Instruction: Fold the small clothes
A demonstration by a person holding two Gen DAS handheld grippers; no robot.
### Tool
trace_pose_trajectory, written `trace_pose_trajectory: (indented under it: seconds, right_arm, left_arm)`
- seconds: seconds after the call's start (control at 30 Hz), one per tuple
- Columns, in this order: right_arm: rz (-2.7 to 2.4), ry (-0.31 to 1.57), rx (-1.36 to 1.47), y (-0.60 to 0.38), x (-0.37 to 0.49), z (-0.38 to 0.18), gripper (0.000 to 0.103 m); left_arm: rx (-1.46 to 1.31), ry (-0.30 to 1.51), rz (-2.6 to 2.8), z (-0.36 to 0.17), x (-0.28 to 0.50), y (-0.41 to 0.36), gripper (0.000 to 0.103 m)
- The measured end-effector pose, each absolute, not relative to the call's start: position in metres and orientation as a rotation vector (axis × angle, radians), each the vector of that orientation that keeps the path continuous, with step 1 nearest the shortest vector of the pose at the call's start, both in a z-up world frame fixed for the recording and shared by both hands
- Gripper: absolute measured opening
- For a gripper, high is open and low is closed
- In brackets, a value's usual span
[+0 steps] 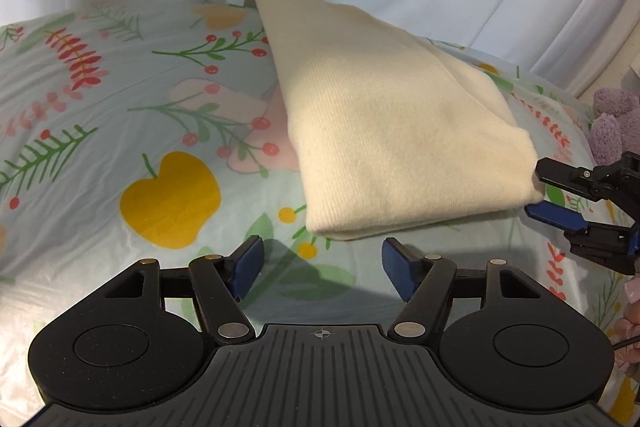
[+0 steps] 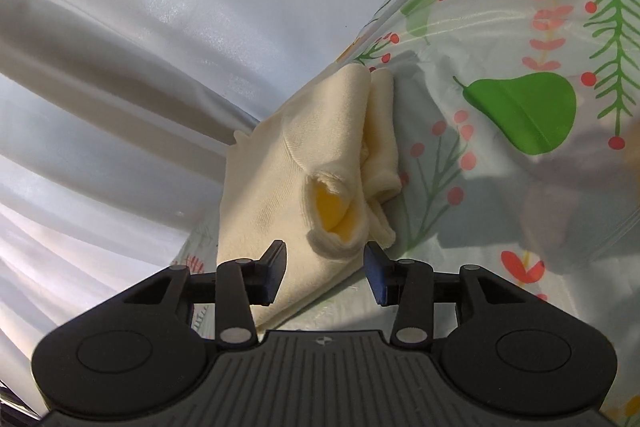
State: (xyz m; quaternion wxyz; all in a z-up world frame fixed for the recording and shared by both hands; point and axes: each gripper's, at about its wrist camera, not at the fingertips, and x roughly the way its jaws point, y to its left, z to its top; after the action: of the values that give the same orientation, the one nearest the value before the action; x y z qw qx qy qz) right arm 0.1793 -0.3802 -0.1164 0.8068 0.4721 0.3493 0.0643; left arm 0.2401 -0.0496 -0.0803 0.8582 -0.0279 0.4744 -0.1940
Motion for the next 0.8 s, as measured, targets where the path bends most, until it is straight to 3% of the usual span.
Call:
trace_pose_trajectory:
  seconds: [0.07, 0.13, 0.17, 0.3, 0.47, 0.53, 0.6, 0.67, 0.8]
  right_arm:
    - [0.132, 0.74, 1.001, -0.377, 0.187, -0.119, 0.044]
    - [0.128, 0.743, 0.985, -0.372, 0.195, -0.121, 0.031]
    - [0.135, 0.738, 1.001, -0.371, 0.196, -0.121, 0.018]
    - [0.225, 0.677, 1.268, -0.387, 0.195, -0.136, 0.015]
    - [0.123, 0.803, 0.838, -0.374, 0.204, -0.119, 0.016]
    - [0.15, 0.809, 0.809, -0.379, 0.207, -0.114, 0.022]
    - [0.155, 0.802, 0.83, -0.392, 0.211, -0.111, 0.044]
    - [0.167, 0.781, 0.851, -0.406, 0.214, -0.109, 0.056]
    - [0.126, 0.762, 0.829, -0.43, 0.233, -0.115, 0.064]
  left_arm:
    - [-0.055, 0.983, -0.403, -0.081, 0.244, -0.054, 0.071]
    - [-0.052, 0.972, -0.407, -0.082, 0.249, -0.058, 0.071]
    - [-0.052, 0.968, -0.407, -0.083, 0.25, -0.06, 0.071]
    - [-0.048, 0.949, -0.385, -0.082, 0.254, -0.06, 0.071]
    - [-0.157, 0.997, -0.386, -0.082, 0.265, -0.04, 0.071]
    - [-0.209, 1.033, -0.415, -0.08, 0.269, -0.028, 0.071]
    - [-0.242, 1.063, -0.446, -0.076, 0.273, -0.017, 0.071]
    - [-0.274, 1.053, -0.478, -0.068, 0.276, -0.004, 0.071]
    - [-0.353, 1.002, -0.497, -0.054, 0.293, 0.018, 0.075]
